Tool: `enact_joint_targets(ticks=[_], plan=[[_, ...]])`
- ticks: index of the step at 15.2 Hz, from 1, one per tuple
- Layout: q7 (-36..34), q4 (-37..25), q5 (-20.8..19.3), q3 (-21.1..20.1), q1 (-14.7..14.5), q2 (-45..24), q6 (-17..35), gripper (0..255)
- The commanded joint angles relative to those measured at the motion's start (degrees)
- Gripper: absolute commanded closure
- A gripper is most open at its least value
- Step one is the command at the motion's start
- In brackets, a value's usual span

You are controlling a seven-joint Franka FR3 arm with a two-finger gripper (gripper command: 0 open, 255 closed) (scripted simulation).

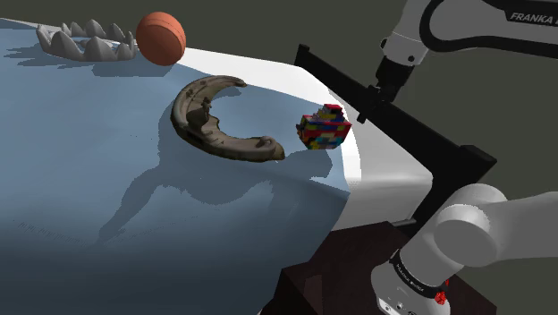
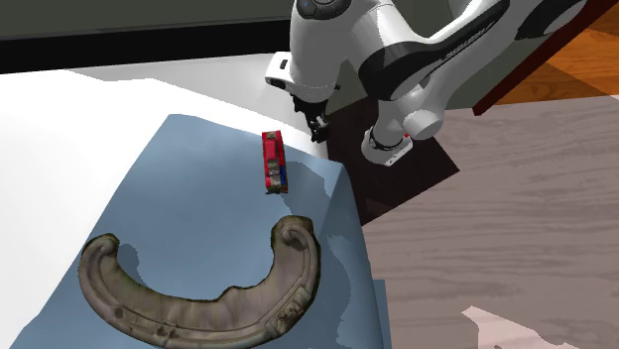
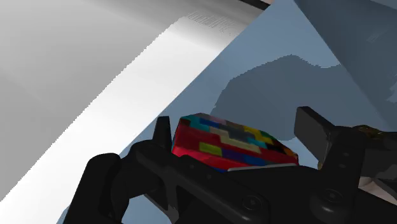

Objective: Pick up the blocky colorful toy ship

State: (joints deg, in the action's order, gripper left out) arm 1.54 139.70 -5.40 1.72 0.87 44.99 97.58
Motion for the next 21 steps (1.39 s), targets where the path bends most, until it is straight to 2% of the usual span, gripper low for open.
enact_joint_targets(ticks=[1,9,17,19,20,21], plan=[[0.0,0.0,0.0,0.0,0.0,0.0,0.0,0],[-18.4,-12.1,7.4,-2.6,3.5,-13.7,7.3,0],[-18.6,-6.3,7.6,-2.6,3.6,-13.5,13.1,0],[-18.6,-6.3,7.6,-2.6,3.6,-13.5,13.1,0],[-18.6,-6.3,7.7,-2.7,3.6,-13.6,13.2,255],[-18.6,-6.3,7.7,-2.7,3.5,-13.6,13.2,255]])
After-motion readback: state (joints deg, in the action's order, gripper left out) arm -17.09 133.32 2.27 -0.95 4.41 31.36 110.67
